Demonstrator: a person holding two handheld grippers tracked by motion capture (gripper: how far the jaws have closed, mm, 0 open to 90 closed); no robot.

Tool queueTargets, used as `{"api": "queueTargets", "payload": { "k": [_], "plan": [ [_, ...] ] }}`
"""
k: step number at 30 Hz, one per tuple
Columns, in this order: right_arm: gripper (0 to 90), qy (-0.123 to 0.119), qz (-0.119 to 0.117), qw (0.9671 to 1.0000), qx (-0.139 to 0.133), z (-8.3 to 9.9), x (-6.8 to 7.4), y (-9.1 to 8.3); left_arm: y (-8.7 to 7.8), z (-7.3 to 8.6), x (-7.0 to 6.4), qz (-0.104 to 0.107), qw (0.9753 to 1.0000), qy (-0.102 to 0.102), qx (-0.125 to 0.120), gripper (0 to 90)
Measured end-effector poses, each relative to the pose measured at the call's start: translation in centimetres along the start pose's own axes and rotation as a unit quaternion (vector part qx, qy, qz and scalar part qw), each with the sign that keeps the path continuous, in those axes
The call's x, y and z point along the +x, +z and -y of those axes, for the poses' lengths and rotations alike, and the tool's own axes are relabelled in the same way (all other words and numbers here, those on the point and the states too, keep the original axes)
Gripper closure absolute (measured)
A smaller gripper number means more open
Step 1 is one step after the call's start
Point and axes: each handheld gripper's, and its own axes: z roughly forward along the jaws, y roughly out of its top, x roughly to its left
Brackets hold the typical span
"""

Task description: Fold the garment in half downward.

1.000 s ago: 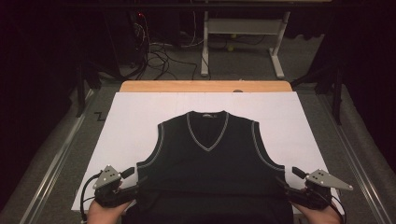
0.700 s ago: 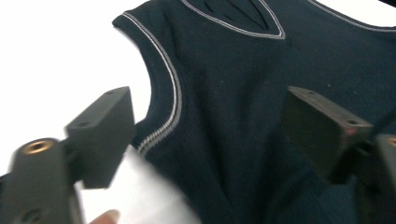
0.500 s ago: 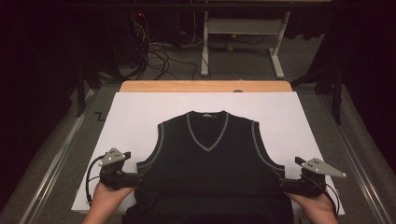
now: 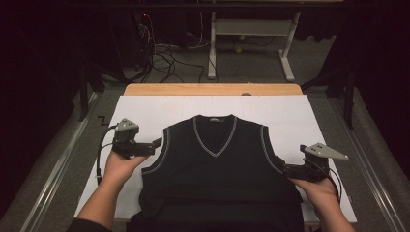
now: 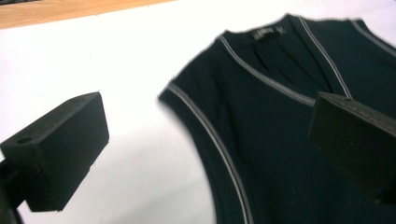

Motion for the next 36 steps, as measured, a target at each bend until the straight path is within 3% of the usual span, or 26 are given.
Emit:
{"api": "queueTargets", "payload": {
  "k": [6, 12, 17, 20, 23, 25, 26, 27, 29, 30, 32, 34, 36],
  "plan": [
    [0.3, -0.009, 0.005, 0.9999, 0.007, -1.2, 0.1, 1.7, 4.0, -1.3, 1.5, -0.002, 0.9996, -0.023, 0.013, 0.0],
    [0.7, -0.005, 0.004, 0.9999, 0.012, -2.7, -0.2, 3.7, 7.4, -1.0, 2.0, 0.003, 0.9982, -0.052, 0.03, 0.0],
    [1.3, 0.003, 0.006, 0.999, 0.043, -3.8, -0.8, 6.1, 9.3, -0.4, 2.2, -0.004, 0.997, -0.058, 0.052, 0.0],
    [1.3, 0.006, 0.011, 0.9986, 0.052, -4.4, -0.7, 7.1, 10.1, -0.4, 2.7, -0.007, 0.9946, -0.078, 0.068, 0.0],
    [1.5, 0.002, 0.013, 0.9987, 0.05, -5.0, -0.4, 7.7, 10.9, -0.9, 2.5, -0.009, 0.9935, -0.078, 0.083, 1.1],
    [1.6, -0.001, 0.014, 0.9985, 0.052, -5.2, -0.2, 8.0, 11.5, -1.2, 2.1, -0.019, 0.9929, -0.072, 0.092, 4.8],
    [1.7, -0.002, 0.015, 0.9984, 0.055, -5.2, -0.2, 8.1, 11.8, -1.3, 1.9, -0.041, 0.9907, -0.071, 0.109, 7.6],
    [1.9, -0.001, 0.015, 0.9983, 0.057, -5.2, -0.2, 8.3, 12.0, -1.4, 1.7, -0.054, 0.9901, -0.069, 0.11, 11.6],
    [2.5, -0.001, 0.016, 0.998, 0.062, -5.2, -0.2, 8.5, 12.2, -1.6, 1.4, -0.054, 0.9905, -0.069, 0.106, 15.8],
    [3.4, 0.0, 0.015, 0.9978, 0.065, -5.1, -0.2, 8.7, 12.3, -1.6, 1.2, -0.061, 0.9908, -0.067, 0.101, 22.4],
    [7.4, 0.0, 0.014, 0.9975, 0.069, -5.0, -0.3, 8.9, 12.5, -1.4, 0.4, -0.091, 0.9896, -0.045, 0.101, 32.8],
    [12.9, -0.002, 0.013, 0.9971, 0.075, -4.9, -0.4, 9.2, 12.4, -1.2, 0.0, -0.078, 0.9916, -0.041, 0.095, 46.9],
    [16.9, 0.002, 0.013, 0.9965, 0.082, -4.8, -0.5, 9.7, 12.2, -1.0, -0.3, -0.069, 0.9922, -0.058, 0.086, 60.5]
  ]
}}
